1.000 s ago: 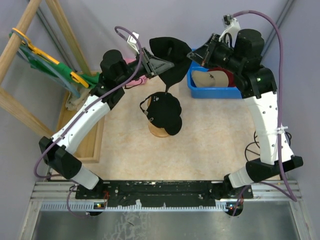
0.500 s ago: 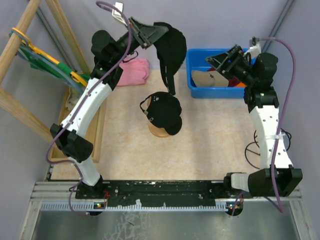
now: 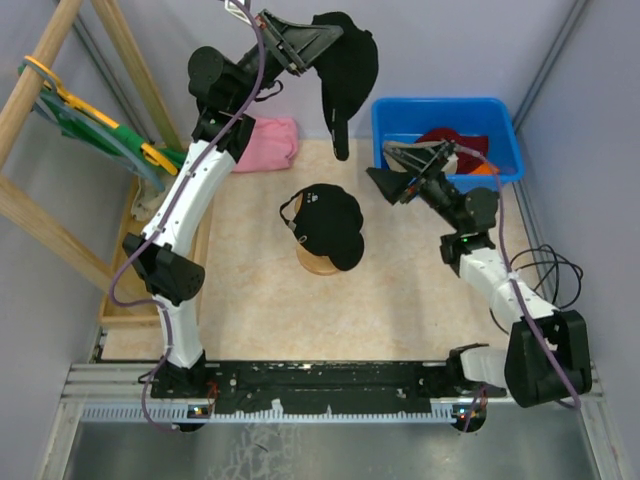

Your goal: Stack the hats

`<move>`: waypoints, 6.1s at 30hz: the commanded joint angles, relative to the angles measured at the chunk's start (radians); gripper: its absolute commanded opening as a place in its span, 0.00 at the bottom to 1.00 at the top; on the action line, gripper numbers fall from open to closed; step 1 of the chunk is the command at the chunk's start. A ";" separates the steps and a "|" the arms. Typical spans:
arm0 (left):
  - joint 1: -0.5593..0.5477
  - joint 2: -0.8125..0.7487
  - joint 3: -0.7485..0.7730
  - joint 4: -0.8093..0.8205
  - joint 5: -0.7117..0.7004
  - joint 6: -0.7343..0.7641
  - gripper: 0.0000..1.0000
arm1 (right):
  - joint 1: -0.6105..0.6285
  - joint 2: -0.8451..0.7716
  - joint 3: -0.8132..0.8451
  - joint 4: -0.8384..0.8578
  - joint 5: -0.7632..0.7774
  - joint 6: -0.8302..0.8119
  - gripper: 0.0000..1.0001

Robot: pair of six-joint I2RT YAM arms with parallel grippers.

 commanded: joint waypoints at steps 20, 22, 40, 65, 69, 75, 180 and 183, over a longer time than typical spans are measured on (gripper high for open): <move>-0.011 -0.030 -0.001 0.060 -0.011 -0.038 0.00 | 0.354 0.230 -0.018 0.466 0.349 0.370 0.70; -0.012 -0.043 -0.014 0.062 -0.008 -0.039 0.00 | 0.354 0.251 -0.004 0.478 0.351 0.370 0.70; -0.017 -0.183 -0.191 0.085 -0.004 -0.068 0.00 | 0.354 0.438 0.108 0.591 0.432 0.394 0.56; 0.083 -0.509 -0.786 0.126 -0.072 0.045 0.24 | -0.077 0.101 -0.051 0.466 0.055 0.324 0.00; 0.137 -0.595 -0.935 0.082 -0.090 0.051 0.47 | -0.166 0.069 -0.058 0.467 -0.071 0.343 0.00; 0.147 -0.684 -1.044 -0.195 -0.100 0.171 0.63 | -0.184 0.044 -0.073 0.415 -0.200 0.293 0.00; 0.233 -0.427 -1.495 -0.407 -0.044 0.418 0.00 | -0.030 0.186 -0.459 0.274 -0.334 -0.276 0.00; 0.231 -0.426 -1.511 -0.422 -0.045 0.424 0.00 | -0.030 0.197 -0.477 0.268 -0.331 -0.303 0.00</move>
